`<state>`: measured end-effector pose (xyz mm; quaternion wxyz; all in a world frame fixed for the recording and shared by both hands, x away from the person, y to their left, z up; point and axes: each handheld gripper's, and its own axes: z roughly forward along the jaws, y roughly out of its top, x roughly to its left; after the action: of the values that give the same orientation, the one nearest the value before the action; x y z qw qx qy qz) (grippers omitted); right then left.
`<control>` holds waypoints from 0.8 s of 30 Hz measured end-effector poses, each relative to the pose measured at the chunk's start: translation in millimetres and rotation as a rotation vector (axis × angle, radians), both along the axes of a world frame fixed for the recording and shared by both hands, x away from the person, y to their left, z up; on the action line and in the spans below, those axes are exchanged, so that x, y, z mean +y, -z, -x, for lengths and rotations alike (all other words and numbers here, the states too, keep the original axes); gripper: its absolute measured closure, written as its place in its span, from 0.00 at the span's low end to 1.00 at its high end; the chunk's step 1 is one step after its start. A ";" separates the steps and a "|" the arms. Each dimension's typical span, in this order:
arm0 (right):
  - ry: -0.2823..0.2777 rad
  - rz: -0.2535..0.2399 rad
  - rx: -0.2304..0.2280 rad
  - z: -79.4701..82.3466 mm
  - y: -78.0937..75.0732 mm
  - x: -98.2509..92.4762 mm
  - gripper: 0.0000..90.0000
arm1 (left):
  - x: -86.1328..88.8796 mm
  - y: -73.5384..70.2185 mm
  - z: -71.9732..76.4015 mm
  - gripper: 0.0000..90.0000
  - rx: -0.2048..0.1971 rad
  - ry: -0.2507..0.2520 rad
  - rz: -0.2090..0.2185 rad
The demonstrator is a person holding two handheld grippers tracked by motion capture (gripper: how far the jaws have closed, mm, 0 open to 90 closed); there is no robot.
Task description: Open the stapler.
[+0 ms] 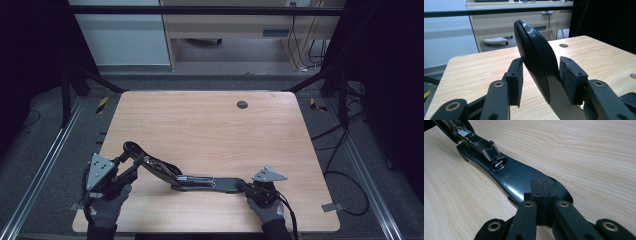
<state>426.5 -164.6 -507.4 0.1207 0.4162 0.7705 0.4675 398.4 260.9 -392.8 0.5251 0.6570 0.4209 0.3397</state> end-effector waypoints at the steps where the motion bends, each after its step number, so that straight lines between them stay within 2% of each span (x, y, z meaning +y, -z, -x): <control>1: 0.000 0.000 0.000 -0.1 0.1 -0.1 1.00 | 0.9 0.7 0.0 0.60 0.002 -0.002 0.004; 7: 0.000 -0.001 -0.003 -0.3 0.4 -0.3 1.00 | 7.3 5.7 -0.4 0.59 0.007 -0.007 0.015; 20: -0.002 0.002 -0.003 -1.4 0.0 -0.4 1.00 | 6.7 4.9 -0.5 0.57 0.004 -0.014 -0.010; 24: 0.001 0.007 -0.004 -1.9 -0.3 0.2 1.00 | 8.2 3.8 0.9 0.52 0.013 0.003 -0.001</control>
<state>428.4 -164.3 -507.1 0.1238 0.4154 0.7716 0.4656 397.4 269.1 -396.6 0.5225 0.6600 0.4235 0.3348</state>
